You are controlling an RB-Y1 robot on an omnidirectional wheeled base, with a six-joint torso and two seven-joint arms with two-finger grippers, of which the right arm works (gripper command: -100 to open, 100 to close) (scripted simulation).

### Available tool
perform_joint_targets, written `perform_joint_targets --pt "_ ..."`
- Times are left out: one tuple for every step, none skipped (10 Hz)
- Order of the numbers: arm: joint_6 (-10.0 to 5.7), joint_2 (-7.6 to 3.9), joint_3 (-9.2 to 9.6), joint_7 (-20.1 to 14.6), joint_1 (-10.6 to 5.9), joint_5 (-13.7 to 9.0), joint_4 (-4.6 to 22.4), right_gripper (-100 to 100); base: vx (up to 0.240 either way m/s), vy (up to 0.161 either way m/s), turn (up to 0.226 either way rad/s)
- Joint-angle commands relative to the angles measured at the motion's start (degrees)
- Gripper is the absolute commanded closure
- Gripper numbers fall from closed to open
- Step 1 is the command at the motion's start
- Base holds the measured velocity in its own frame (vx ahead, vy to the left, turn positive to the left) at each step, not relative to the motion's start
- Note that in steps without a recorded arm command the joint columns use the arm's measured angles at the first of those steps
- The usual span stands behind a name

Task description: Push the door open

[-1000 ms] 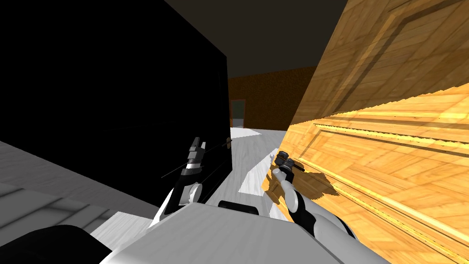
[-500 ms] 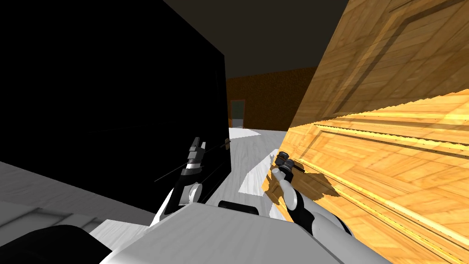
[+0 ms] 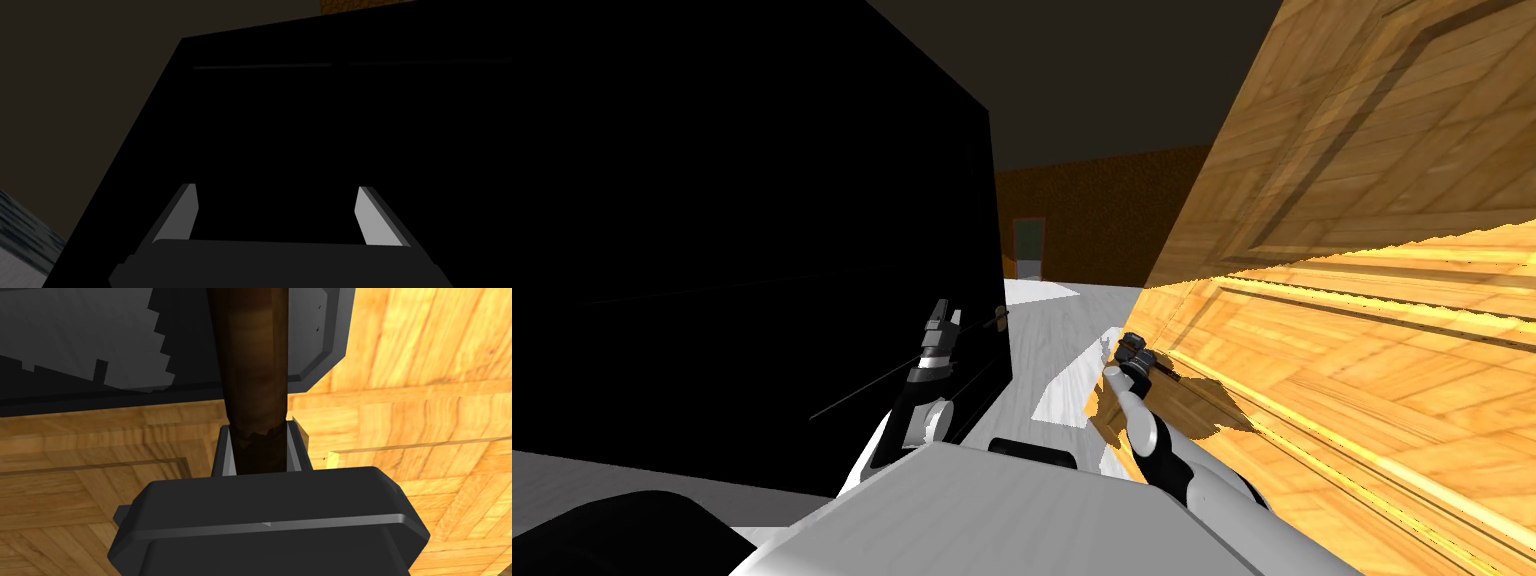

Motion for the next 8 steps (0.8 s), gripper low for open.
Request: perform_joint_targets --pt "-1.66 0.15 -1.77 2.2 -0.79 -0.9 -0.4 100 0.153 -0.1 -0.02" --pt "-2.12 0.35 -2.28 2.8 -0.99 -1.2 -0.3 100 0.14 -0.084 -0.031" --pt "-3.01 0.75 -3.28 4.1 -1.39 -1.7 -0.1 100 0.147 -0.089 -0.035" --pt "-3.79 1.1 -4.16 5.1 -1.75 -2.2 0.1 100 0.183 -0.126 -0.025" --pt "-3.79 1.1 -4.16 5.1 -1.75 -2.2 0.1 100 0.119 -0.083 -0.004" --pt "-4.78 1.55 -5.27 6.5 -2.2 -2.8 0.3 100 0.105 -0.064 -0.026" --pt "-5.29 1.78 -5.84 7.2 -2.43 -3.1 0.5 100 0.126 -0.062 -0.022" --pt "-5.81 2.01 -6.43 8.0 -2.66 -3.4 0.6 100 0.122 -0.06 -0.022"
